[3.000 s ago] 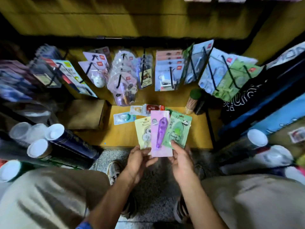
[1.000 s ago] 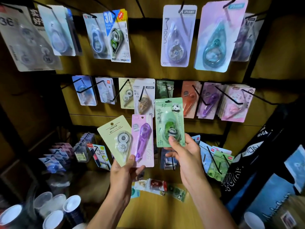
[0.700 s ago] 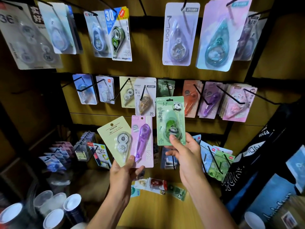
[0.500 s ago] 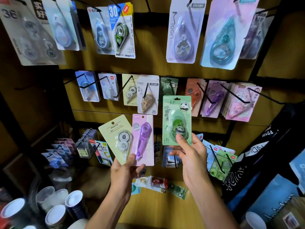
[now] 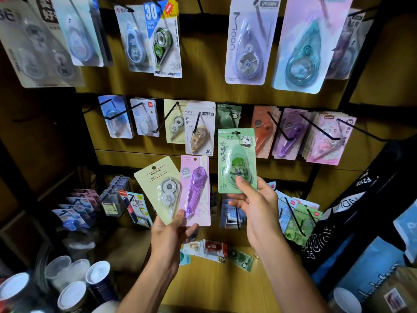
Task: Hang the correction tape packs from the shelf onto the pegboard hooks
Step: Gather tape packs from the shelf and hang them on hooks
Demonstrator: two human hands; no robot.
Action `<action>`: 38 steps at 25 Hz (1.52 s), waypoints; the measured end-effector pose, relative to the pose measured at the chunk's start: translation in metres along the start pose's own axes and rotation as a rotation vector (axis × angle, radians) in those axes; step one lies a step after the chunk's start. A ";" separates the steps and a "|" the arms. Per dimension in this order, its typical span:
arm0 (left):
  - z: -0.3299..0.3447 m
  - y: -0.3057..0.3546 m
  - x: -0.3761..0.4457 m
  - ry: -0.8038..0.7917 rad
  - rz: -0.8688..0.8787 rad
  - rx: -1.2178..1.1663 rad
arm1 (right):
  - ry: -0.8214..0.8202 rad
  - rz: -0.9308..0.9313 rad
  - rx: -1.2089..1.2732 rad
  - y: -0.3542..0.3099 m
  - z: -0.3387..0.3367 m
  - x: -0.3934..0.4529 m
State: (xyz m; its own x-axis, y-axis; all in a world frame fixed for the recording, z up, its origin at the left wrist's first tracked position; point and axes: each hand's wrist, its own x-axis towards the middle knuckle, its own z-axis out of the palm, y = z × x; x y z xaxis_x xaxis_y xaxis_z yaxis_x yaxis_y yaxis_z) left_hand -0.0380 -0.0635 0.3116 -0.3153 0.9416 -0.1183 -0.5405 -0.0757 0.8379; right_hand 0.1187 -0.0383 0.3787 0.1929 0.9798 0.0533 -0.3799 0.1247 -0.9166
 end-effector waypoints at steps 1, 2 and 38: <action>0.000 0.000 0.001 -0.005 -0.002 0.004 | 0.011 0.014 -0.006 0.000 0.003 0.007; 0.000 0.000 0.004 -0.007 -0.003 0.008 | 0.028 0.034 -0.009 0.000 0.008 0.019; 0.071 -0.037 -0.029 -0.215 -0.126 0.163 | 0.302 -0.350 -0.204 -0.061 -0.145 0.020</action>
State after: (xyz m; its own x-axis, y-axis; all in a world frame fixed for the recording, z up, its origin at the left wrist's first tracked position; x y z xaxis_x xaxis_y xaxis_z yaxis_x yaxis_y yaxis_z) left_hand 0.0463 -0.0644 0.3216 -0.0718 0.9895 -0.1257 -0.4267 0.0835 0.9005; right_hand 0.2773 -0.0487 0.3778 0.5419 0.7918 0.2818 -0.0666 0.3747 -0.9248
